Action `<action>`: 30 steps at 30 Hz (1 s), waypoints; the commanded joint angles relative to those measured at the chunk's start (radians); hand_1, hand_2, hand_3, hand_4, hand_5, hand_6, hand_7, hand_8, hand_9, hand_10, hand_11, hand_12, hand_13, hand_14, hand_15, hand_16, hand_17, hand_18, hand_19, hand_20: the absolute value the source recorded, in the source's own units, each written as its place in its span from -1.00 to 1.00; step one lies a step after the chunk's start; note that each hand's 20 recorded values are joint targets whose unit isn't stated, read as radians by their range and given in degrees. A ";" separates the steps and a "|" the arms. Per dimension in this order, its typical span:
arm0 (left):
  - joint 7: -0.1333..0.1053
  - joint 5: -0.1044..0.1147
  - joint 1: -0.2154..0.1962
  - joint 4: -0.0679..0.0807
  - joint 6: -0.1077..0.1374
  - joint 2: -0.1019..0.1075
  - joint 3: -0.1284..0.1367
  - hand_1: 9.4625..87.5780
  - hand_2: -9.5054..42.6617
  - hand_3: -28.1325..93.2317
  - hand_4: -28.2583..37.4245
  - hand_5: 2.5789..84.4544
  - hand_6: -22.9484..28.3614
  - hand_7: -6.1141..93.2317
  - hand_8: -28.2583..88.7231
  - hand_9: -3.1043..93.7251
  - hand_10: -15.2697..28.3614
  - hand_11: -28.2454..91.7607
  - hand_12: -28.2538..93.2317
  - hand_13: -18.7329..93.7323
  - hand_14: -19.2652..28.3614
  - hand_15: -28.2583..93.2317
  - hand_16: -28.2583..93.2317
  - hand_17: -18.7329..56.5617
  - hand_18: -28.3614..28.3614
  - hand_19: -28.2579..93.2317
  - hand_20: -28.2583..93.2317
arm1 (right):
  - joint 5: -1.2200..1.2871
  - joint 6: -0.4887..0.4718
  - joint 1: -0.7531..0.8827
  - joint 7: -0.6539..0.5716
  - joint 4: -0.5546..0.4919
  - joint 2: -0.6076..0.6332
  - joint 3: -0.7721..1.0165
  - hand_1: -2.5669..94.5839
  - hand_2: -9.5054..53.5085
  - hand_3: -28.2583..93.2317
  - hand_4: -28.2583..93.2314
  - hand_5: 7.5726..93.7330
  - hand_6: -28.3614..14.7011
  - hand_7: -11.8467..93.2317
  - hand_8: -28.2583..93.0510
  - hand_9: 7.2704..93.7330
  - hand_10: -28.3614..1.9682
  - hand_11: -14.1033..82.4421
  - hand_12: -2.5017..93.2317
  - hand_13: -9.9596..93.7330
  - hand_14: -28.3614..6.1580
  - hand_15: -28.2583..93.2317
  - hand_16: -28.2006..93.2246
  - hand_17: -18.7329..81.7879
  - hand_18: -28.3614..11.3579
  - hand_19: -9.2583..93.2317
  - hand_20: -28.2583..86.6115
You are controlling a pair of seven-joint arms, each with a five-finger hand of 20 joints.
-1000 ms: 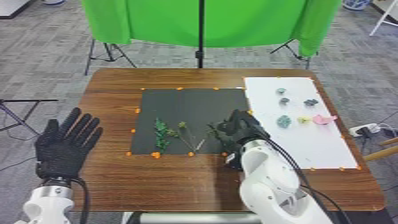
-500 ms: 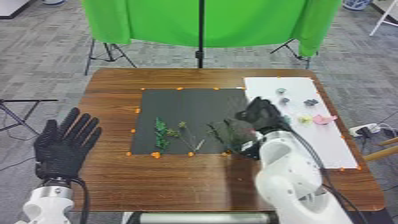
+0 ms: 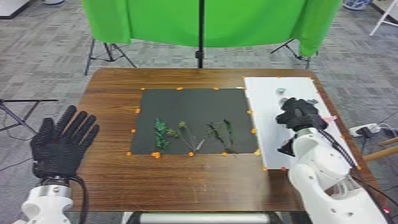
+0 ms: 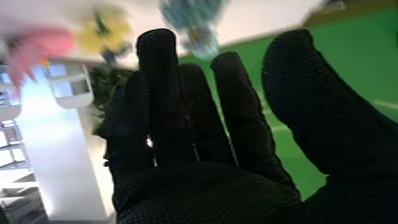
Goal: Arrange flowers
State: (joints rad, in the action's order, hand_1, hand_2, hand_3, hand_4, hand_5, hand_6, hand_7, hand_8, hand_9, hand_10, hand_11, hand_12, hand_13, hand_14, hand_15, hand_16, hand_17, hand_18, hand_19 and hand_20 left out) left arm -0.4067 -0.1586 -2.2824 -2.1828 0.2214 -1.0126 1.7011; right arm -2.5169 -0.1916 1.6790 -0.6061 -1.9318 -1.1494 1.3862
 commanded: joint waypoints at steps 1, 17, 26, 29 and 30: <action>0.011 0.003 -0.007 0.000 0.005 -0.008 0.001 -0.62 -0.27 0.70 -1.00 -0.03 0.20 -0.70 -0.65 -0.14 0.34 -0.29 -0.35 -0.09 0.38 -0.26 -0.54 -0.64 0.53 0.03 -0.31 | -0.030 -0.012 0.001 -0.024 0.102 -0.017 -0.028 -0.02 -1.00 0.88 -1.00 0.05 0.13 -0.54 -0.70 -0.07 -0.11 -0.55 -0.63 0.20 -0.18 0.32 -0.20 -0.07 -0.76 0.81 0.29; 0.005 0.011 -0.033 0.001 0.010 -0.011 0.017 -0.62 -0.27 0.70 -1.00 -0.03 0.20 -0.70 -0.65 -0.14 0.34 -0.28 -0.35 -0.09 0.38 -0.25 -0.54 -0.63 0.53 0.03 -0.31 | -0.039 0.167 -0.049 0.074 -0.014 0.000 -0.142 0.29 -1.00 0.69 -1.00 0.45 0.22 -0.08 -0.52 0.62 0.12 -0.39 -0.05 0.49 0.17 0.31 0.17 0.05 -0.65 0.85 0.29; -0.017 0.016 -0.041 0.004 0.018 -0.009 0.023 -0.64 -0.25 0.69 -1.00 -0.02 0.20 -0.69 -0.65 -0.14 0.35 -0.28 -0.34 -0.09 0.40 -0.25 -0.54 -0.64 0.53 0.03 -0.31 | -0.005 0.094 -0.350 0.233 0.073 -0.129 -0.431 0.29 -1.00 0.70 -1.00 0.43 0.18 -0.13 -0.52 0.59 0.10 -0.42 -0.07 0.46 0.16 0.32 0.17 0.04 -0.64 0.86 0.29; -0.026 0.016 -0.043 0.001 0.022 -0.002 0.021 -0.65 -0.25 0.70 -1.00 -0.02 0.20 -0.69 -0.65 -0.13 0.35 -0.28 -0.34 -0.09 0.40 -0.25 -0.54 -0.64 0.53 0.03 -0.31 | -0.006 0.056 -0.408 0.311 0.126 -0.185 -0.502 0.29 -1.00 0.69 -1.00 0.42 0.17 -0.15 -0.52 0.58 0.08 -0.44 -0.09 0.45 0.15 0.31 0.16 0.03 -0.64 0.86 0.29; -0.030 0.020 -0.043 0.001 0.024 0.001 0.020 -0.65 -0.25 0.70 -1.00 -0.02 0.20 -0.69 -0.65 -0.13 0.35 -0.28 -0.34 -0.09 0.41 -0.25 -0.54 -0.64 0.53 0.03 -0.31 | -0.020 0.052 -0.427 0.332 0.149 -0.200 -0.530 0.29 -1.00 0.69 -1.00 0.42 0.16 -0.15 -0.53 0.58 0.07 -0.44 -0.10 0.45 0.14 0.31 0.16 0.03 -0.64 0.86 0.29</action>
State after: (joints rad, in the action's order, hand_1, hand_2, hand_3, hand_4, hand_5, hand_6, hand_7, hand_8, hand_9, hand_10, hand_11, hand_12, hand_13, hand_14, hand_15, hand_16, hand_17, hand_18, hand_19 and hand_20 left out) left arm -0.4173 -0.1494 -2.3080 -2.1823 0.2280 -1.0149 1.7212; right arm -2.5354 -0.0535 1.4378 -0.3906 -1.8640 -1.1873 0.9945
